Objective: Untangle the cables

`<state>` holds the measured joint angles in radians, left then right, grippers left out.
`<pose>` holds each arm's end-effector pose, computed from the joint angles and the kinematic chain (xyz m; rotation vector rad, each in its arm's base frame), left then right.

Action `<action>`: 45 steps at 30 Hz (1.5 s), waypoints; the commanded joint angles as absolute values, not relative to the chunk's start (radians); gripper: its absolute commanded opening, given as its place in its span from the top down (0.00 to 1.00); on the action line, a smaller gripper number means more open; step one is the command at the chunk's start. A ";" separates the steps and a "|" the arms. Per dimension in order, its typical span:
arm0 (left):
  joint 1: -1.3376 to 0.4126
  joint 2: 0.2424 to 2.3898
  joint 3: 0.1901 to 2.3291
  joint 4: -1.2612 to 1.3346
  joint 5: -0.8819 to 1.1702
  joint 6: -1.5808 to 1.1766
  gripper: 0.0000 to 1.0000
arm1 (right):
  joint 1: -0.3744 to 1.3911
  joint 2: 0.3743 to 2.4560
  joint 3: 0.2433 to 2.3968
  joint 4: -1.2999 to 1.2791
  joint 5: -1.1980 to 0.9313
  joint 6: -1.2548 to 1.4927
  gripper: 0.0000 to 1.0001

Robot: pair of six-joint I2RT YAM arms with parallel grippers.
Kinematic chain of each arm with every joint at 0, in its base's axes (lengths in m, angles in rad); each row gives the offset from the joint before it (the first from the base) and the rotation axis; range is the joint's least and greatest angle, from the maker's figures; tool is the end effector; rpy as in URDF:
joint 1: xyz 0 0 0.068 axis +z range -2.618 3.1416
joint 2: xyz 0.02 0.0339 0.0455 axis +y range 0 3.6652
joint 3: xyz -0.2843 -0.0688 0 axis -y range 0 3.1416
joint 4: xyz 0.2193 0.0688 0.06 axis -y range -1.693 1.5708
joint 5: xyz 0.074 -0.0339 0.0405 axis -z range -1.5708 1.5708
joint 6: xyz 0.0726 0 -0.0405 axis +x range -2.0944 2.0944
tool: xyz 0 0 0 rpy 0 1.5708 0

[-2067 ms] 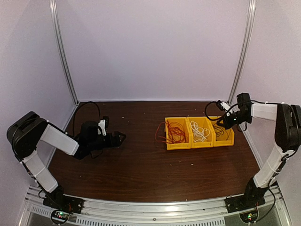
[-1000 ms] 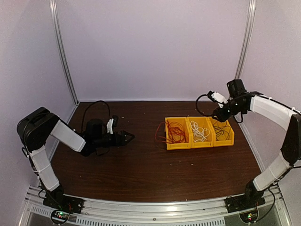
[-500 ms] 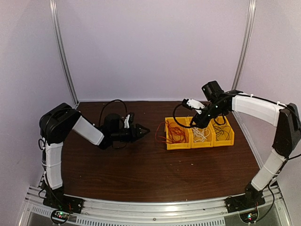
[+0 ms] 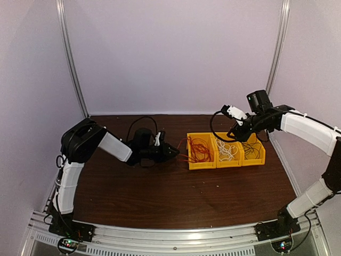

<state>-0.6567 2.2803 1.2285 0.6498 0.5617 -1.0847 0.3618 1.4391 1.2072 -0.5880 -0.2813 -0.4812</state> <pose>0.3651 -0.3302 0.1155 -0.0592 2.3240 -1.5796 0.2809 0.1279 0.2982 -1.0872 2.1024 0.2784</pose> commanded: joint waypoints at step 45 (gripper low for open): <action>-0.845 2.312 1.693 0.326 0.316 -0.773 1.00 | 0.322 1.846 1.425 -0.402 -0.713 -0.190 0.43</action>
